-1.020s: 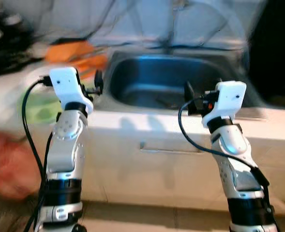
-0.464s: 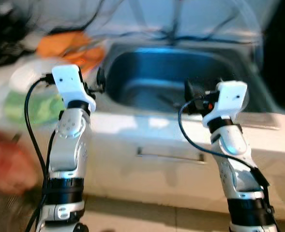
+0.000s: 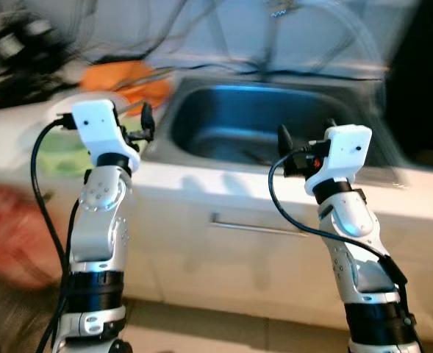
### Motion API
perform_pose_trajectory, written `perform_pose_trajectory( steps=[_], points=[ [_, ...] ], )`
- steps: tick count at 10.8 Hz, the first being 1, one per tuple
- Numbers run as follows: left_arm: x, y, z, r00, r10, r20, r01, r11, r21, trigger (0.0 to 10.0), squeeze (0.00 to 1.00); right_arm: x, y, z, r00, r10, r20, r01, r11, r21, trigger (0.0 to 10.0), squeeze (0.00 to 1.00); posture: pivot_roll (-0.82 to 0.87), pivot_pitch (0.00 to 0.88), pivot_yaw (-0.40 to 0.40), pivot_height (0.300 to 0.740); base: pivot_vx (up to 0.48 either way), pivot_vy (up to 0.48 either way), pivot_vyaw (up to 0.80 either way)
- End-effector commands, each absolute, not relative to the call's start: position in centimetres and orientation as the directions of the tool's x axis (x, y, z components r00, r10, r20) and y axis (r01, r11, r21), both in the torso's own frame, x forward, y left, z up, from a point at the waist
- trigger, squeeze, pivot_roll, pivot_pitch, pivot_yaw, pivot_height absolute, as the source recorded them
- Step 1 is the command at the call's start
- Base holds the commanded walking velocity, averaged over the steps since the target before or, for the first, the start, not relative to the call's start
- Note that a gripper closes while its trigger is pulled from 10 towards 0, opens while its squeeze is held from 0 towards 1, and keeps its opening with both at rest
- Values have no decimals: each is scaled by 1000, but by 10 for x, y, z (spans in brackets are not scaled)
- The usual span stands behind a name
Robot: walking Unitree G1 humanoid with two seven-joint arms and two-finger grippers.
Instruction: Kitchen organization
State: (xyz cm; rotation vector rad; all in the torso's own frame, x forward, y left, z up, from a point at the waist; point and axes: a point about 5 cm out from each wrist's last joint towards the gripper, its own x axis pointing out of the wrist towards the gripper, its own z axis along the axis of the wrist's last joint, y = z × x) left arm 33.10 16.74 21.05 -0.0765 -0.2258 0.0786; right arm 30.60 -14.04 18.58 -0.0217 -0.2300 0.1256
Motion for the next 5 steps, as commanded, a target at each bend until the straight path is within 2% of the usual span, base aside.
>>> perform_pose_trajectory(
  steps=[1,5],
  points=[
    [330,167,212,970,95,222,-77,993,-87,10000,0,305,-140,187,964,131,233,-122,991,-49,10000,0,97,10,24,740,311,0,0],
    [329,166,211,971,94,221,-75,993,-91,10000,0,305,-141,186,964,133,229,-123,991,-57,10000,0,96,9,18,740,300,284,0]
  ],
)
